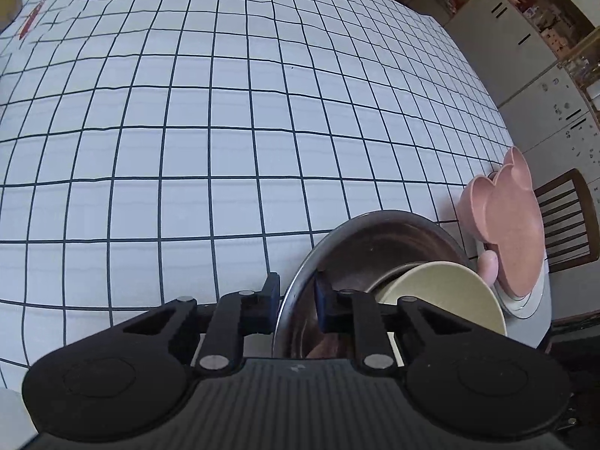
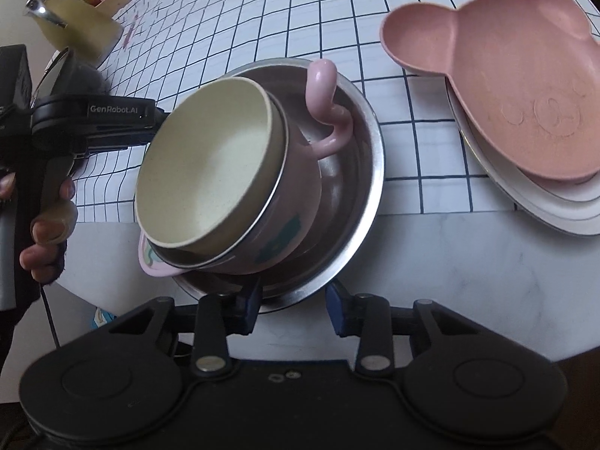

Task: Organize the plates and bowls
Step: 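Close both grippers on the rim of the steel bowl holding the nested pot, then lift the nested steel bowl with both grippers and carry it toward the pink plate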

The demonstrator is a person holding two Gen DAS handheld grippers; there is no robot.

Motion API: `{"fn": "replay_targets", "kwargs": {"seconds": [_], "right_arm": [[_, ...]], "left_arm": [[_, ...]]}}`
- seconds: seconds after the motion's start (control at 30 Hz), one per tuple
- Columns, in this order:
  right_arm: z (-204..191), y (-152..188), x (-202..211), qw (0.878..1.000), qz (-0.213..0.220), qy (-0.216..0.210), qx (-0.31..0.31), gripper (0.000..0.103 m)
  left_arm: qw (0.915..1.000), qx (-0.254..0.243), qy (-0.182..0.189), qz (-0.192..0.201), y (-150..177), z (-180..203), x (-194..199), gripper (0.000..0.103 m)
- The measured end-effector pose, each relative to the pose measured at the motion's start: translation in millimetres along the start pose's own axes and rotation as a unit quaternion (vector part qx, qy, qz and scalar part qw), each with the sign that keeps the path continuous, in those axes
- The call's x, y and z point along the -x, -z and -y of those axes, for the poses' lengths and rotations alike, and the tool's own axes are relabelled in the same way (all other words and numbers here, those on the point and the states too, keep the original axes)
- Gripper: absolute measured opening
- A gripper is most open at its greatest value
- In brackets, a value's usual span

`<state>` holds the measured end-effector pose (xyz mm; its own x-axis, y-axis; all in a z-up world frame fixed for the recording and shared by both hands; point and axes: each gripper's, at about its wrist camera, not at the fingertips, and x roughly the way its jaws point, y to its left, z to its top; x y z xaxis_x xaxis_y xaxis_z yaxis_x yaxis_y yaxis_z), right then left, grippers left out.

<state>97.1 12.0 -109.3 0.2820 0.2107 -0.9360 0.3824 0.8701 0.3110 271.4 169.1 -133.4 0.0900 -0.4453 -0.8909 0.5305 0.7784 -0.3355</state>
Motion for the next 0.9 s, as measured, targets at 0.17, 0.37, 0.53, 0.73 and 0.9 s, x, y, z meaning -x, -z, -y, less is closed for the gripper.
{"fn": "replay_targets", "kwargs": {"seconds": [0.17, 0.37, 0.53, 0.73, 0.9], "right_arm": [[3.3, -2.6, 1.4, 1.000, 0.005, 0.007, -0.015, 0.031], [12.6, -10.5, 4.2, 0.999, 0.018, 0.023, -0.020, 0.021], [11.1, -9.7, 2.6, 0.999, 0.014, 0.022, -0.027, 0.023], [12.0, -10.4, -0.8, 0.999, 0.010, 0.020, -0.039, 0.023], [9.4, -9.3, 0.8, 0.999, 0.020, 0.029, -0.019, 0.021]], "left_arm": [[0.9999, 0.001, -0.012, -0.006, 5.8, -2.3, 3.1, 0.016], [0.9993, -0.015, -0.029, -0.016, 13.1, -2.7, 7.8, 0.017], [0.9996, -0.008, -0.025, -0.011, 7.8, -1.3, 5.2, 0.016], [0.9995, -0.010, -0.027, -0.008, 7.5, 0.2, 5.1, 0.015], [0.9993, -0.012, -0.034, -0.003, 13.8, 1.3, 7.4, 0.014]]}}
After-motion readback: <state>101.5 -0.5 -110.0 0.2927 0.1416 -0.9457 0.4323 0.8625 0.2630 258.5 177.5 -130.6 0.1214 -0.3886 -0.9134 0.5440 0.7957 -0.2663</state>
